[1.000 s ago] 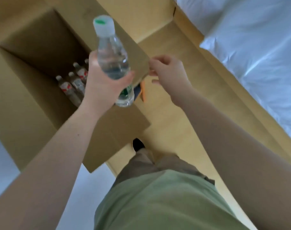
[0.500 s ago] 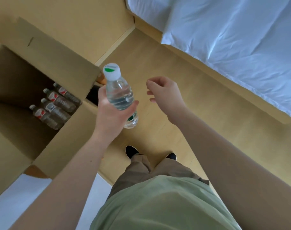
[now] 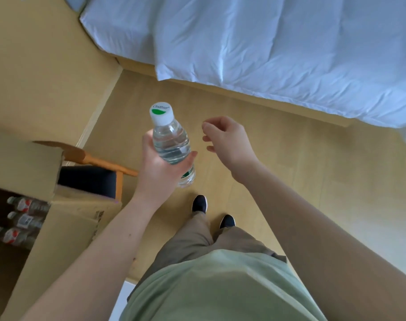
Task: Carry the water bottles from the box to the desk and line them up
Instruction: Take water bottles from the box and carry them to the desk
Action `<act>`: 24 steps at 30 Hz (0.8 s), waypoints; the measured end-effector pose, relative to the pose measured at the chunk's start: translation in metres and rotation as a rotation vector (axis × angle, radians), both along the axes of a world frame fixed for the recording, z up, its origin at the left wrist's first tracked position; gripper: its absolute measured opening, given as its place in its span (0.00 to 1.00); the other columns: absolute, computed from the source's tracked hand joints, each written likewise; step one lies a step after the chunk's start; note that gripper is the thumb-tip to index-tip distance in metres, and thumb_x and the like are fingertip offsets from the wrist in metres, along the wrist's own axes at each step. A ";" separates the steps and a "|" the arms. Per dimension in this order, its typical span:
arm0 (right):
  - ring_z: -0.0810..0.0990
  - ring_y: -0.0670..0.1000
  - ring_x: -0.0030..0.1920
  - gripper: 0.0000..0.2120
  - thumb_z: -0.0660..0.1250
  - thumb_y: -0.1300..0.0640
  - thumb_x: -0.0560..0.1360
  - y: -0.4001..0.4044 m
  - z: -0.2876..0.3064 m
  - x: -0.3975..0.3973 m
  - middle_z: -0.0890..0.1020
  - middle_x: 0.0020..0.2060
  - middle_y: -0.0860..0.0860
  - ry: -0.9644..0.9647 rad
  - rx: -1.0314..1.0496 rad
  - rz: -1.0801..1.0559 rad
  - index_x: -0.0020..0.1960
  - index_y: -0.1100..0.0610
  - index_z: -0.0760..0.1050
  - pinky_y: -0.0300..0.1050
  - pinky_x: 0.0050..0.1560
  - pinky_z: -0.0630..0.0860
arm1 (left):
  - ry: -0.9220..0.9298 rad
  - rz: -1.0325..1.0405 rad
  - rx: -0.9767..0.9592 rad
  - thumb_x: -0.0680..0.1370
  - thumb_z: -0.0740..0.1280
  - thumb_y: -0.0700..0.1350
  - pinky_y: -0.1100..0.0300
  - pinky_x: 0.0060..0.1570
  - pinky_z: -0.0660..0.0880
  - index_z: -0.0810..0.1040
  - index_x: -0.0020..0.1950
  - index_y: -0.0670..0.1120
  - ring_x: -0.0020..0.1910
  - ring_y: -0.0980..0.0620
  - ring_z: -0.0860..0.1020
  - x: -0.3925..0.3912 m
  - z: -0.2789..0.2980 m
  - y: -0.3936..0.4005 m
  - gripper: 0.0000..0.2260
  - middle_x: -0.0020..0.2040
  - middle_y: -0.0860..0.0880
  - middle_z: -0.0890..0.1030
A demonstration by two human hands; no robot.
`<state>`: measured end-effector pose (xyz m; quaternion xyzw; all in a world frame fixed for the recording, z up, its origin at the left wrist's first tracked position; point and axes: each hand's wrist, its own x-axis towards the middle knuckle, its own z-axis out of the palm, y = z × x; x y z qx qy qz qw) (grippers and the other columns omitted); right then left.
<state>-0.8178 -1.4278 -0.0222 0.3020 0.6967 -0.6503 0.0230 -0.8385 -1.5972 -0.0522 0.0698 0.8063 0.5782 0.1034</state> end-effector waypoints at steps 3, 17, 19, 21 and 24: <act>0.84 0.47 0.49 0.05 0.65 0.50 0.77 0.019 -0.004 0.000 0.83 0.49 0.42 -0.011 0.013 -0.095 0.50 0.46 0.79 0.55 0.54 0.84 | 0.007 -0.094 -0.016 0.69 0.82 0.47 0.74 0.47 0.74 0.67 0.64 0.52 0.52 0.64 0.80 -0.017 -0.006 0.020 0.31 0.52 0.66 0.78; 0.84 0.45 0.50 0.06 0.66 0.48 0.76 0.095 -0.001 0.027 0.83 0.49 0.41 -0.036 0.037 -0.597 0.51 0.45 0.80 0.55 0.55 0.83 | -0.052 -0.539 -0.085 0.62 0.80 0.60 0.61 0.46 0.76 0.71 0.61 0.58 0.47 0.60 0.83 -0.098 -0.008 0.127 0.32 0.48 0.62 0.82; 0.84 0.45 0.49 0.08 0.65 0.46 0.74 0.106 -0.002 0.037 0.84 0.49 0.41 -0.046 0.033 -0.664 0.51 0.45 0.80 0.55 0.55 0.84 | -0.049 -0.602 -0.103 0.61 0.80 0.61 0.61 0.45 0.76 0.71 0.63 0.57 0.47 0.61 0.83 -0.099 -0.011 0.149 0.34 0.48 0.62 0.83; 0.84 0.45 0.48 0.10 0.65 0.44 0.73 0.118 -0.002 0.049 0.84 0.49 0.41 -0.056 0.026 -0.736 0.51 0.45 0.80 0.55 0.54 0.84 | -0.055 -0.659 -0.118 0.61 0.80 0.61 0.61 0.46 0.76 0.72 0.63 0.57 0.47 0.61 0.83 -0.095 -0.014 0.171 0.34 0.49 0.62 0.83; 0.84 0.46 0.49 0.11 0.64 0.44 0.71 0.137 -0.003 0.071 0.84 0.49 0.42 -0.063 0.007 -0.849 0.51 0.45 0.80 0.56 0.55 0.83 | -0.081 -0.748 -0.138 0.60 0.80 0.61 0.61 0.46 0.77 0.72 0.62 0.58 0.47 0.61 0.83 -0.081 -0.015 0.204 0.34 0.48 0.63 0.83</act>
